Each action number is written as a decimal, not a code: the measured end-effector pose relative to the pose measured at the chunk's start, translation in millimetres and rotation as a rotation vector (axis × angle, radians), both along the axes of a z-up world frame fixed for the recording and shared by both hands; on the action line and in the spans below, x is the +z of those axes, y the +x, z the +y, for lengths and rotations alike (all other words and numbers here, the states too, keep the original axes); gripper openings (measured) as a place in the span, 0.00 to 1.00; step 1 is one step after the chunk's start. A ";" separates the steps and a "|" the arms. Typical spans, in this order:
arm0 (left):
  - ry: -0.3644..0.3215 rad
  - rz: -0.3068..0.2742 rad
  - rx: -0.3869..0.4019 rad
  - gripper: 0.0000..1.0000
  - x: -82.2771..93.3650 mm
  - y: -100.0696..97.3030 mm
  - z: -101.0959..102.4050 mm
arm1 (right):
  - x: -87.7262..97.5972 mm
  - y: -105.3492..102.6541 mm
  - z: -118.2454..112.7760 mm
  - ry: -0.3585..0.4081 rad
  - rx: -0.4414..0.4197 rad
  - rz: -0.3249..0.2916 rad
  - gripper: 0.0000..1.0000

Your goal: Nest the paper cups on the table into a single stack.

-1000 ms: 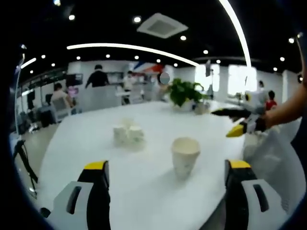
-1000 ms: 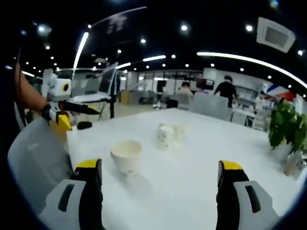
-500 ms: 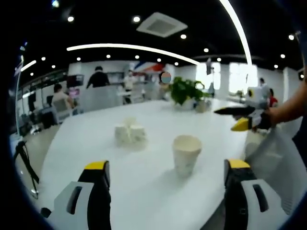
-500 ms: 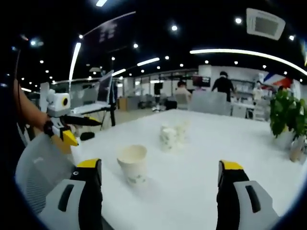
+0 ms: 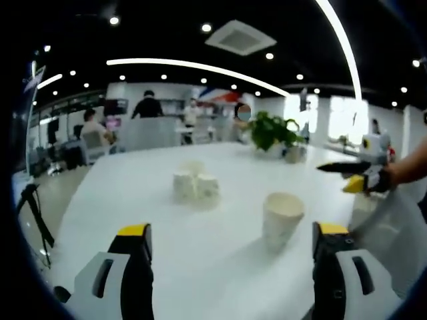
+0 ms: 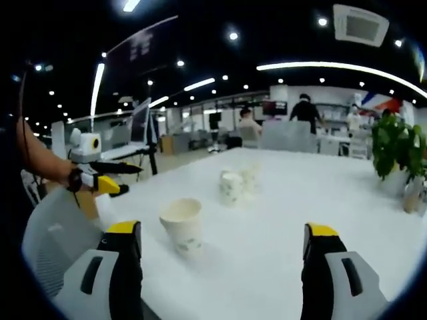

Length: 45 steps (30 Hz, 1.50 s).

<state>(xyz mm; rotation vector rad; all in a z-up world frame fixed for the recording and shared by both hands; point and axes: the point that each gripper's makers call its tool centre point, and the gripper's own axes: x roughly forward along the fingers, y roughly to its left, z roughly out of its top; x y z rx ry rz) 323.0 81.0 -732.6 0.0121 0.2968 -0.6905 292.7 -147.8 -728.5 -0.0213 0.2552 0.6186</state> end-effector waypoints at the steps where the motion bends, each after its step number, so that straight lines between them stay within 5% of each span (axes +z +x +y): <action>1: 0.004 0.001 -0.001 0.98 -0.2 1.8 -0.7 | 0.1 -0.1 0.3 0.001 0.001 0.000 1.00; 10: 0.042 -0.007 -0.054 0.98 -2.9 57.3 -24.4 | -0.4 -0.6 -1.6 -0.016 -0.002 -0.012 1.00; 25: 0.078 -0.004 -0.125 0.92 -29.3 121.5 -69.1 | -3.2 -0.7 -5.7 -0.013 -0.024 -0.001 1.00; 34: 0.117 0.003 -0.141 0.74 -46.0 162.3 -93.5 | -6.7 -0.9 -8.6 -0.006 -0.042 0.021 1.00; 45: 0.156 0.032 -0.143 0.58 -65.1 182.7 -104.9 | -10.0 -3.0 -8.6 -0.006 -0.043 0.038 1.00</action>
